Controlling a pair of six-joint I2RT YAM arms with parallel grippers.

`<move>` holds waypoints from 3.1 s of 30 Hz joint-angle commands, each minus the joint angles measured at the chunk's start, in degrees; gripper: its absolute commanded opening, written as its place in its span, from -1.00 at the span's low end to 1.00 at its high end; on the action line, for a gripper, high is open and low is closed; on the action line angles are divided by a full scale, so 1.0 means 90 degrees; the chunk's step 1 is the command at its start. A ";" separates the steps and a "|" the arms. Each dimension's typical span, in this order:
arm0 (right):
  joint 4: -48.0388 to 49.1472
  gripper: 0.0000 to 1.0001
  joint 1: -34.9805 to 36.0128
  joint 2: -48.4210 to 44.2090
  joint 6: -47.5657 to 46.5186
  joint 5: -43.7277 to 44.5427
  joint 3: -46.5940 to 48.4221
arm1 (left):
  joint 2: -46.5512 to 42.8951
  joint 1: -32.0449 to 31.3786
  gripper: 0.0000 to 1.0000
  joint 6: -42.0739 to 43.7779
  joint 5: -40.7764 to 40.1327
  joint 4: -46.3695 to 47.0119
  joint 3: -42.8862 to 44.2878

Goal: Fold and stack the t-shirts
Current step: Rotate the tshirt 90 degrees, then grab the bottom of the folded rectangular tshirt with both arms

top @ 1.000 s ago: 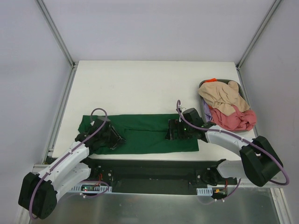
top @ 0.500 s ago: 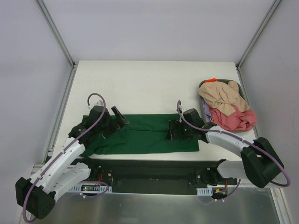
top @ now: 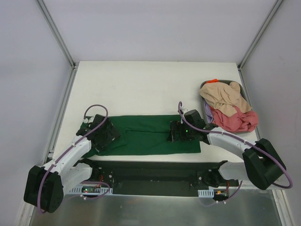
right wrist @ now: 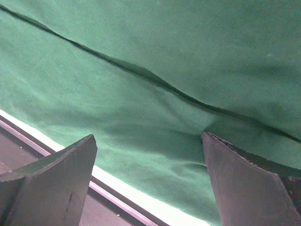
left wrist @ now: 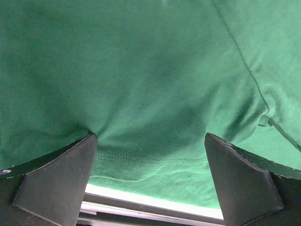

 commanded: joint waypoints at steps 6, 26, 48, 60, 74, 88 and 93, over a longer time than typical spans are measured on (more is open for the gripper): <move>-0.0752 0.93 0.0010 -0.0645 -0.0124 0.0204 0.0108 | 0.0711 0.0746 0.98 0.0294 0.0151 0.0920 -0.0255; -0.0987 0.93 0.0077 0.0692 0.0070 0.1093 0.0930 | 0.6451 0.1264 0.99 0.1075 0.1692 0.1498 0.4917; 0.0645 0.93 0.2754 0.1561 0.1175 -0.0783 0.1338 | 1.1688 0.0395 0.98 -0.1619 0.2963 0.1817 1.2118; -0.0781 0.93 0.2744 -0.0166 0.0754 0.1062 0.1603 | 1.0334 0.0395 0.98 -0.1357 0.2818 0.2141 1.2002; -0.1211 0.92 0.2647 -0.4424 0.2336 0.2549 -0.0994 | 0.5375 0.0298 0.98 0.0976 0.3218 0.1370 0.7762; -0.0674 0.92 0.2617 -0.4184 0.3079 0.1776 -0.1826 | 0.0782 -0.1304 0.75 0.0353 0.2777 0.2298 -0.0126; -0.0577 0.93 0.2617 -0.3597 0.3127 0.1708 -0.1728 | -0.0009 -0.1480 0.62 0.0021 0.2993 0.2317 -0.0888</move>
